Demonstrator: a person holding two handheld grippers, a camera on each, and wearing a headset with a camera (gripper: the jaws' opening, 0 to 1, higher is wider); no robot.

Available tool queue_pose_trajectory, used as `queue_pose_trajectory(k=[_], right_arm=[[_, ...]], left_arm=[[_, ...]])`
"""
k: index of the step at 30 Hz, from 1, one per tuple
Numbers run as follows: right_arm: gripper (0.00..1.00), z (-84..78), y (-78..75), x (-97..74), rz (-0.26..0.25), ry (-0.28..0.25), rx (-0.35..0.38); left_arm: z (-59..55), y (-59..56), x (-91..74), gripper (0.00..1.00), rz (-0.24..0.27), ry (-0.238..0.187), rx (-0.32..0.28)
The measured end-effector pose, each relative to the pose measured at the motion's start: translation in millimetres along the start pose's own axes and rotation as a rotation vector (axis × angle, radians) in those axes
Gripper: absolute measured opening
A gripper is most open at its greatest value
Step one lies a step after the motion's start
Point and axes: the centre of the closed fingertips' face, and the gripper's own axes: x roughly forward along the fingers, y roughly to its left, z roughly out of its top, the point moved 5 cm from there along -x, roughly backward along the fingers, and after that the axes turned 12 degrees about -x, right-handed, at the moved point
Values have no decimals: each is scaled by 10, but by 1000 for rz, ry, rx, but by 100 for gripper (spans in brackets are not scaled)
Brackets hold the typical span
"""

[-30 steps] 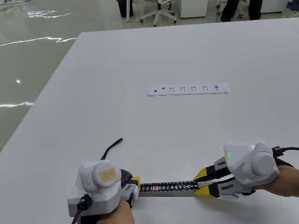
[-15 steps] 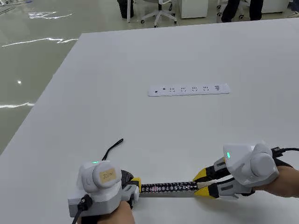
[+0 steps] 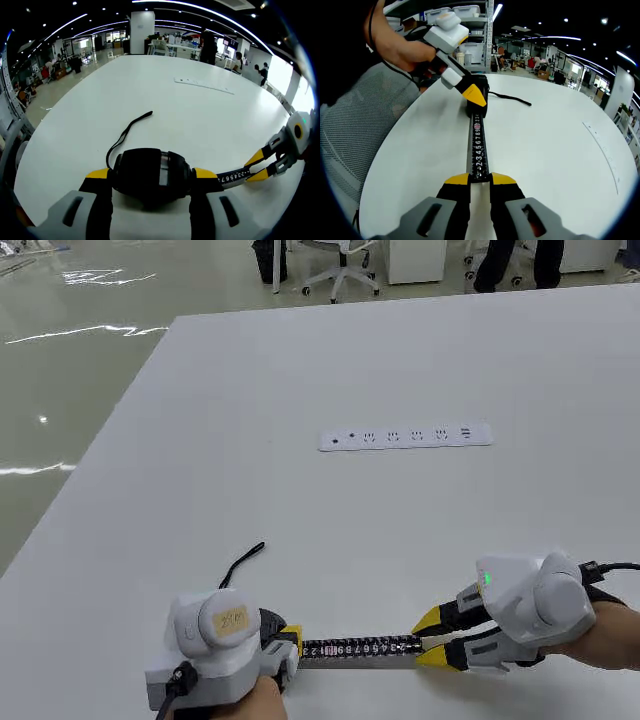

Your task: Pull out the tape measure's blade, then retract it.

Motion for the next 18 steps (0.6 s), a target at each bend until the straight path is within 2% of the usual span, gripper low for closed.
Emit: queue_pose_trajectory(k=[18], right_arm=[[14, 21, 2, 21, 2, -4, -2]], left_arm=[[-2, -1, -1, 57, -1, 1, 0]])
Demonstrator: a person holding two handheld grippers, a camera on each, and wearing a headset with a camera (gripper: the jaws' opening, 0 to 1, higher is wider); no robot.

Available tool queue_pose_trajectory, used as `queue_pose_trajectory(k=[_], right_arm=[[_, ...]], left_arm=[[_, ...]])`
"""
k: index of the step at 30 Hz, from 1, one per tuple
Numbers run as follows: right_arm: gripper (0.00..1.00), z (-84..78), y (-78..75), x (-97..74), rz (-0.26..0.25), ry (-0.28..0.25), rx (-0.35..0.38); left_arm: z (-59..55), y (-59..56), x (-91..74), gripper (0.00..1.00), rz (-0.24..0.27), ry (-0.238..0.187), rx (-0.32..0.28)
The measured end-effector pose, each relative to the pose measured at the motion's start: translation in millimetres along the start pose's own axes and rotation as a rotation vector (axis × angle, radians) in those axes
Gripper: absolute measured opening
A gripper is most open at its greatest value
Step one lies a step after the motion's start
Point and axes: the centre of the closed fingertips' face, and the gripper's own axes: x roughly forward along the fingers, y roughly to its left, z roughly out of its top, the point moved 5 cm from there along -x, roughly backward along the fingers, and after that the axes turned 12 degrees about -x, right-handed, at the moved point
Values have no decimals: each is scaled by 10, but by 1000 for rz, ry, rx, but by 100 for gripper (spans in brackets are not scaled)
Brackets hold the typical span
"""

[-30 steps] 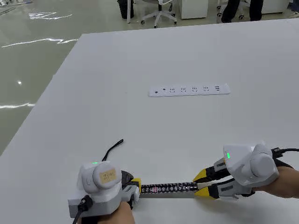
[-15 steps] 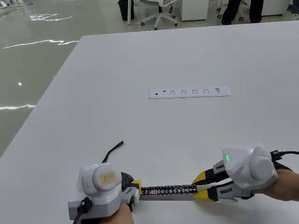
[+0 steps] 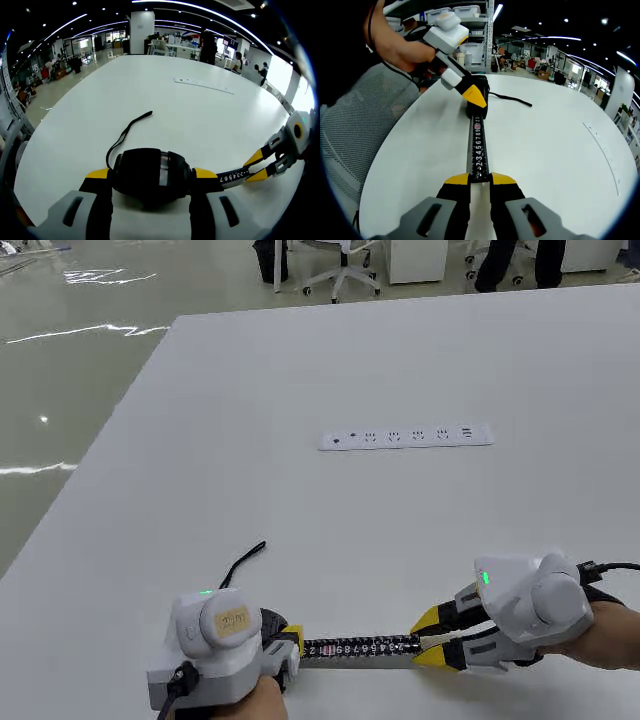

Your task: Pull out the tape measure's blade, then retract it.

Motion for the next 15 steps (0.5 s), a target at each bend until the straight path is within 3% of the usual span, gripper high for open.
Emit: queue_pose_trajectory(k=[15], right_arm=[[14, 14, 2, 18, -1, -6, 3]], left_arm=[[-5, 0, -5, 57, -1, 5, -2]])
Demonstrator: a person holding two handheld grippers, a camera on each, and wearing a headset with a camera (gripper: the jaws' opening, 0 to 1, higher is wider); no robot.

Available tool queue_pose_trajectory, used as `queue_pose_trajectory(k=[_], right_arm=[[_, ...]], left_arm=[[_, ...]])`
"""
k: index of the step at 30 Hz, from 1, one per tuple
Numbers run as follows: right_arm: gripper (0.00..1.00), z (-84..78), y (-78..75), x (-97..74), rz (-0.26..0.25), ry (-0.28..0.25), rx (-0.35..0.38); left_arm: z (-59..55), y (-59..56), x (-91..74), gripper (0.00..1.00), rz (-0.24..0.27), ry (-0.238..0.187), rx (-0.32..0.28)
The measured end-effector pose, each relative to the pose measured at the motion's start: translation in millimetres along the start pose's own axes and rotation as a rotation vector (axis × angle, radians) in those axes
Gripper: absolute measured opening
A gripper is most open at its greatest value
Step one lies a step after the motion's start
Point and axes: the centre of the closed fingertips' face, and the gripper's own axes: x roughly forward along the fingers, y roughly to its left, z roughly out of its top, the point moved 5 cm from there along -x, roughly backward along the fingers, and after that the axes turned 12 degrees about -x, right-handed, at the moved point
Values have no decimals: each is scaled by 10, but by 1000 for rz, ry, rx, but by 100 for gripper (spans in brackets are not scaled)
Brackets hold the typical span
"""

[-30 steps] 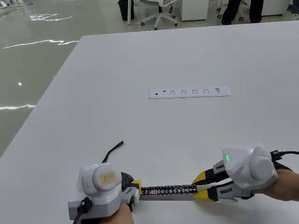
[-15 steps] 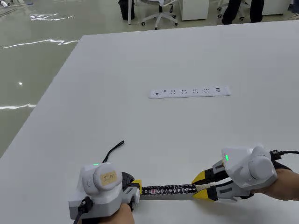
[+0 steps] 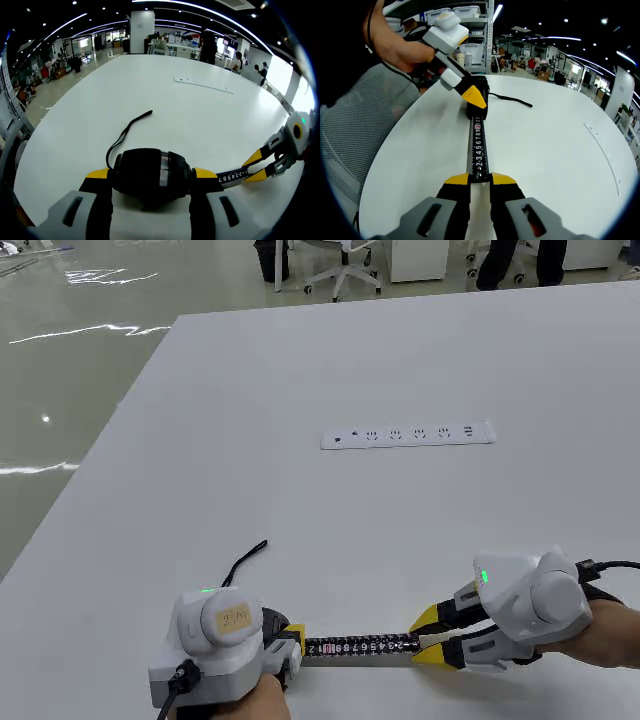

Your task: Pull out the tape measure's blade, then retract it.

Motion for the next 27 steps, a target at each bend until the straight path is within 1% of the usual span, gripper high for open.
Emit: queue_pose_trajectory(k=[11, 27], right_arm=[[14, 7, -2, 6, 0, -1, -4], [14, 35, -7, 48, 3, -7, -5]], left_arm=[[-4, 0, -3, 57, -2, -1, -1], [-5, 3, -2, 57, -1, 7, -2]])
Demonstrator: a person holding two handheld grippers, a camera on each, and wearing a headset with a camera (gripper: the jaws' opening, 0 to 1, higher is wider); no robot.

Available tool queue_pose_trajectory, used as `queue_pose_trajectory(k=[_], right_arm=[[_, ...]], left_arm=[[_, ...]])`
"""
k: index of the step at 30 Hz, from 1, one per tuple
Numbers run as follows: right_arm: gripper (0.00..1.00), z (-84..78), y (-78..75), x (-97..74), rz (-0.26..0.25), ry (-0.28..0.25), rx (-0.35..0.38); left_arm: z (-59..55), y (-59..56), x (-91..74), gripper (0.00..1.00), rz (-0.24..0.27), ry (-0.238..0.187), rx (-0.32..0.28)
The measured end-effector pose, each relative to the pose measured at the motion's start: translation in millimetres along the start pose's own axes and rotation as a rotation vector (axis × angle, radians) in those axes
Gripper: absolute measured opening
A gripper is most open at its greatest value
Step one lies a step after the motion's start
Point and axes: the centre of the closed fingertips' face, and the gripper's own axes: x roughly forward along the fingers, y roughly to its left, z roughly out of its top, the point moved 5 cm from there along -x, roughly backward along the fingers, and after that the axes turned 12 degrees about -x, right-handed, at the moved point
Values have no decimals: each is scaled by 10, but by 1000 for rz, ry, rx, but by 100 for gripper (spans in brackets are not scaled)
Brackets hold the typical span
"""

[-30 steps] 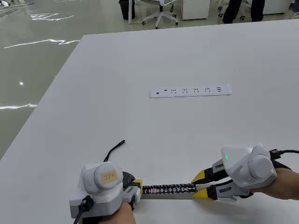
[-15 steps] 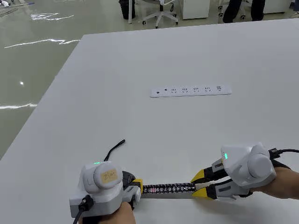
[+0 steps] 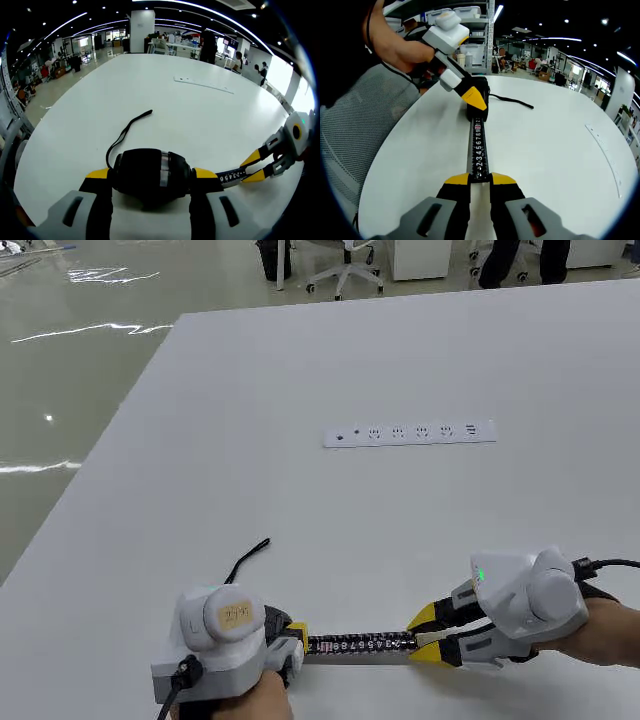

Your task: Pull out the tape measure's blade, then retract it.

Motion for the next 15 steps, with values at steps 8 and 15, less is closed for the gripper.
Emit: queue_pose_trajectory(k=[8, 15], right_arm=[[14, 13, 1, 23, 3, -3, 0], [14, 14, 4, 40, 5, -3, 0]], left_arm=[[0, 3, 1, 57, -2, 2, -1], [3, 5, 0, 57, -3, 4, 2]])
